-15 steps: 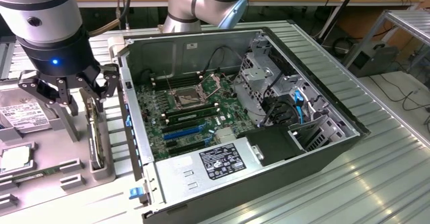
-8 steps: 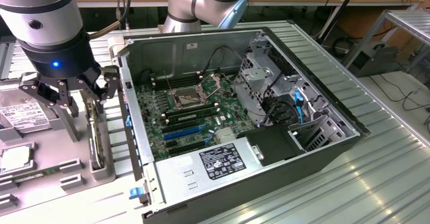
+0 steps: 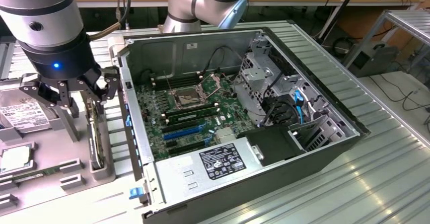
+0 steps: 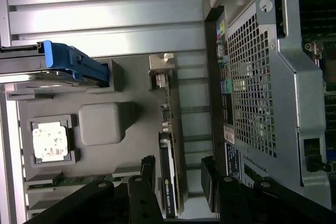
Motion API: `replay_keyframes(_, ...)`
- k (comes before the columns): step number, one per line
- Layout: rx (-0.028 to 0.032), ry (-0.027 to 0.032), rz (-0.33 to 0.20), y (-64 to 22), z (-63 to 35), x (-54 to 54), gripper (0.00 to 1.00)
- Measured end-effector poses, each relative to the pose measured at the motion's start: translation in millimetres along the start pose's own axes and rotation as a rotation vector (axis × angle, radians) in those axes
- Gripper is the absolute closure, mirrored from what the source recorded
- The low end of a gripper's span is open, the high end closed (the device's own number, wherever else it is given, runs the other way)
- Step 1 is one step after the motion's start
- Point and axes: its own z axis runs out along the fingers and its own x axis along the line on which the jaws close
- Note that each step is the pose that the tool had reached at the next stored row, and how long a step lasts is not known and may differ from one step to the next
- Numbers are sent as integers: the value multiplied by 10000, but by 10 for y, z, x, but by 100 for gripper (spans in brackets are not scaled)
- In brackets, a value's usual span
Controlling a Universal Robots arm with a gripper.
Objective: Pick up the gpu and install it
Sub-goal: 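Pick up the gpu and move the gpu toward the slot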
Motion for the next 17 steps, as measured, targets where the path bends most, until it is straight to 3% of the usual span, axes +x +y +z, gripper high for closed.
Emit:
replay_keyframes(12,2,3,0,-10,125,3,52)
replay_keyframes(17,0,3,-1,-94,164,6,52)
